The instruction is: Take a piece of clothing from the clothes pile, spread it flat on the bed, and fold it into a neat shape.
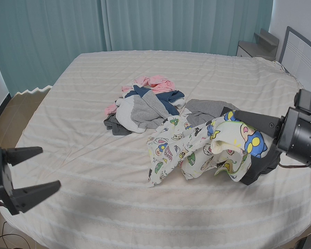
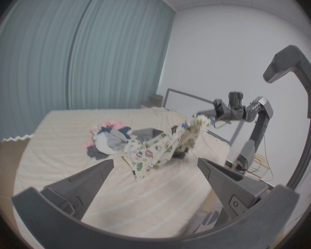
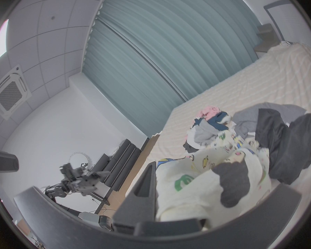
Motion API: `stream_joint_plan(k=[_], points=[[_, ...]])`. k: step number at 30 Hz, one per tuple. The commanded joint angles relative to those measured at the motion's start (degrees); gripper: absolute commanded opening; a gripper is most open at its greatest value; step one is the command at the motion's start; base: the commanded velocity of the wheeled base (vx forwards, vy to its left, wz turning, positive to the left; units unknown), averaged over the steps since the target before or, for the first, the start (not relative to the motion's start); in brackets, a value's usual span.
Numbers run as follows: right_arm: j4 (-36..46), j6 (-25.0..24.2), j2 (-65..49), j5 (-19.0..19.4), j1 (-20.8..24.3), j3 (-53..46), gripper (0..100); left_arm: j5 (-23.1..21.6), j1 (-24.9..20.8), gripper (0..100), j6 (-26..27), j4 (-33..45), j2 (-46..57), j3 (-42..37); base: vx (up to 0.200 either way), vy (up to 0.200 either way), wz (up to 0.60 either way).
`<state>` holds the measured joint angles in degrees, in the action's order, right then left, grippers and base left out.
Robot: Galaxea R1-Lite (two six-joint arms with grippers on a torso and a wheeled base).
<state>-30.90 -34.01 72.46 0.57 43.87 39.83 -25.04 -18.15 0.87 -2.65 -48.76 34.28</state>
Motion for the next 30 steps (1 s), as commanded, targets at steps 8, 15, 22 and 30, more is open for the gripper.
stream_joint_plan(k=[8, 15, 22, 30], points=[[0.58, 3.78, 0.31, 2.85, 5.52, 7.19, 0, -0.10, -15.33, 100, -0.07, -12.91, -25.15, -6.59, 0.000, 0.000, 0.00], [0.58, 4.04, 3.13, 3.73, 6.58, 10.97, 0, -0.10, -19.11, 100, -0.07, -16.08, -32.01, -7.74, 0.000, 0.000, 0.00], [0.49, 4.13, 6.29, 3.65, 8.16, 15.46, 0, 6.23, -21.40, 100, -0.07, -26.62, -41.59, -12.57, 0.000, 0.000, 0.00], [0.41, 4.22, 7.96, 3.21, 8.77, 18.80, 0, 11.06, -23.51, 100, -0.60, -44.02, -53.28, -18.46, 0.000, 0.000, 0.00]])
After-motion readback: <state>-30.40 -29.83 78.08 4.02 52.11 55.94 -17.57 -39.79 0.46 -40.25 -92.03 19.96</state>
